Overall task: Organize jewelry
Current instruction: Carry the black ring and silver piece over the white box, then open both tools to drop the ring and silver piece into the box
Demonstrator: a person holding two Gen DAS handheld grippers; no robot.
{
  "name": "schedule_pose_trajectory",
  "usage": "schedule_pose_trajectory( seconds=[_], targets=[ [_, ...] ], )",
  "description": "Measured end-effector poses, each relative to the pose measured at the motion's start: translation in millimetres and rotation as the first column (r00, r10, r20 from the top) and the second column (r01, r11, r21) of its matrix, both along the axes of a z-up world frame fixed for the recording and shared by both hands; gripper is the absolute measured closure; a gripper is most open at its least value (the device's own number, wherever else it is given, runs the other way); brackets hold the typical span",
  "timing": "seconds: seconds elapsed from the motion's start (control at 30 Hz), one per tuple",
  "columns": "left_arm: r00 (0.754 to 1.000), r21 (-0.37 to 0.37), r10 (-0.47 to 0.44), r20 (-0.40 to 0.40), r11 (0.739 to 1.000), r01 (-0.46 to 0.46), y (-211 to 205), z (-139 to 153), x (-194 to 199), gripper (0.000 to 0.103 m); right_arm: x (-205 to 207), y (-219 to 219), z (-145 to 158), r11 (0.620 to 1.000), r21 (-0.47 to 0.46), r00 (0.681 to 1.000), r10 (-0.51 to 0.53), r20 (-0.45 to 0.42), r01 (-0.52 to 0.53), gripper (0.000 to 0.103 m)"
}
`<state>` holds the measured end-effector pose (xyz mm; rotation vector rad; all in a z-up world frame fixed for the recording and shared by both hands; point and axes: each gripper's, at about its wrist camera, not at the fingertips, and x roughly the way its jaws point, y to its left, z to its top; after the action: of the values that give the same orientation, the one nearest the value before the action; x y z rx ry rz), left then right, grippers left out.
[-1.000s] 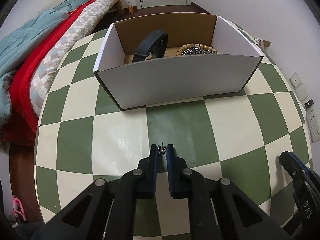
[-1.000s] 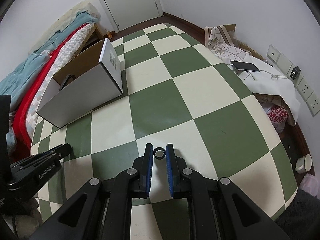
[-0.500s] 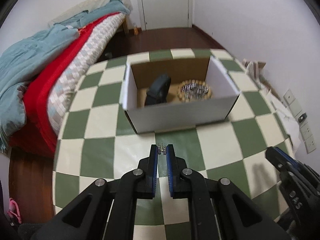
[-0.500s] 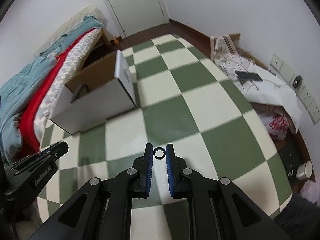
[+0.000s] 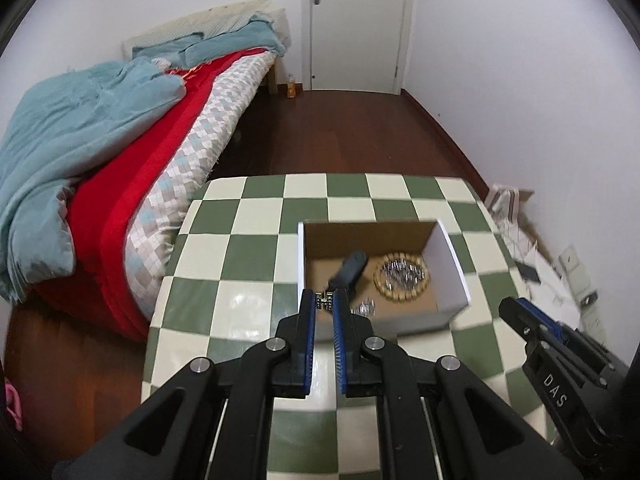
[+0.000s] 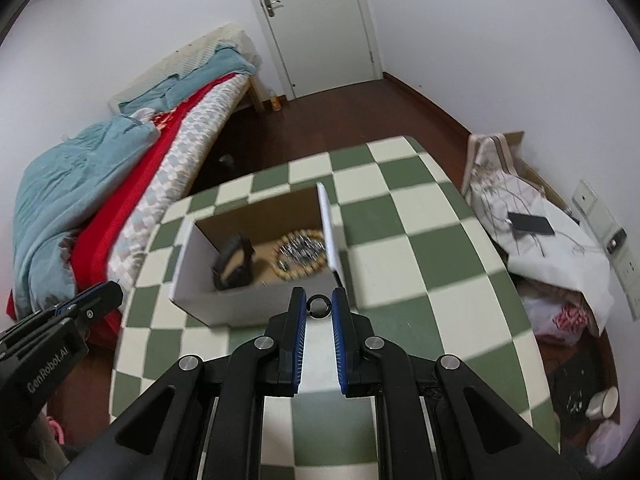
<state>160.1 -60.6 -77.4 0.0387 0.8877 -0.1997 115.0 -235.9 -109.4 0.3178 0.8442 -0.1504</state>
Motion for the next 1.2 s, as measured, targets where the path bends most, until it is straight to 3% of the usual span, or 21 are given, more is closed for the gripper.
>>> schedule_pose_trajectory(
  seconds=[0.17, 0.37, 0.67, 0.93, 0.97, 1.0, 1.03, 1.07, 1.1, 1.13, 1.2],
  targets=[
    [0.999, -0.03, 0.019, -0.044, 0.999, -0.02, 2, -12, 38, 0.097, 38, 1, 8, 0.999, -0.014, 0.999, 0.04, 0.005, -0.04, 0.089],
    [0.996, -0.04, 0.017, -0.086, 0.999, -0.021, -1, -34, 70, 0.097, 80, 5, -5, 0.995, -0.03, 0.996, 0.09, -0.027, -0.091, 0.089],
    [0.991, -0.055, -0.016, -0.136, 0.998, 0.008, -8, -51, 91, 0.095, 119, 3, -31, 0.991, -0.022, 0.988, 0.129, -0.08, -0.131, 0.089],
    [0.99, -0.064, -0.003, -0.14, 0.998, -0.006, -5, -44, 95, 0.092, 132, 5, -41, 0.987, -0.007, 0.98, 0.157, -0.121, -0.159, 0.087],
    [0.991, -0.058, 0.001, -0.134, 0.998, -0.009, -4, -41, 95, 0.089, 132, 5, -40, 0.987, -0.004, 0.98, 0.159, -0.123, -0.161, 0.079],
    [0.991, -0.051, 0.007, -0.13, 0.999, -0.013, -3, -40, 94, 0.082, 132, 5, -40, 0.987, -0.004, 0.979, 0.159, -0.126, -0.161, 0.064],
    [0.992, -0.042, 0.015, -0.122, 0.999, -0.02, -2, -37, 93, 0.06, 131, 5, -38, 0.987, -0.004, 0.979, 0.158, -0.126, -0.159, 0.059],
    [0.994, -0.032, 0.028, -0.11, 0.999, -0.032, 0, -34, 92, 0.03, 131, 4, -37, 0.988, -0.005, 0.98, 0.154, -0.124, -0.156, 0.05],
    [0.994, -0.026, 0.042, -0.101, 0.999, -0.045, 3, -31, 91, 0.018, 130, 5, -35, 0.988, -0.006, 0.98, 0.153, -0.124, -0.155, 0.048],
    [0.995, -0.026, 0.05, -0.088, 0.998, -0.053, 6, -28, 90, 0.011, 129, 5, -33, 0.988, -0.01, 0.981, 0.149, -0.125, -0.152, 0.048],
    [0.995, -0.014, 0.066, -0.08, 0.998, -0.067, 11, -23, 89, 0.011, 126, 4, -29, 0.989, -0.02, 0.982, 0.14, -0.128, -0.144, 0.044]
  ],
)
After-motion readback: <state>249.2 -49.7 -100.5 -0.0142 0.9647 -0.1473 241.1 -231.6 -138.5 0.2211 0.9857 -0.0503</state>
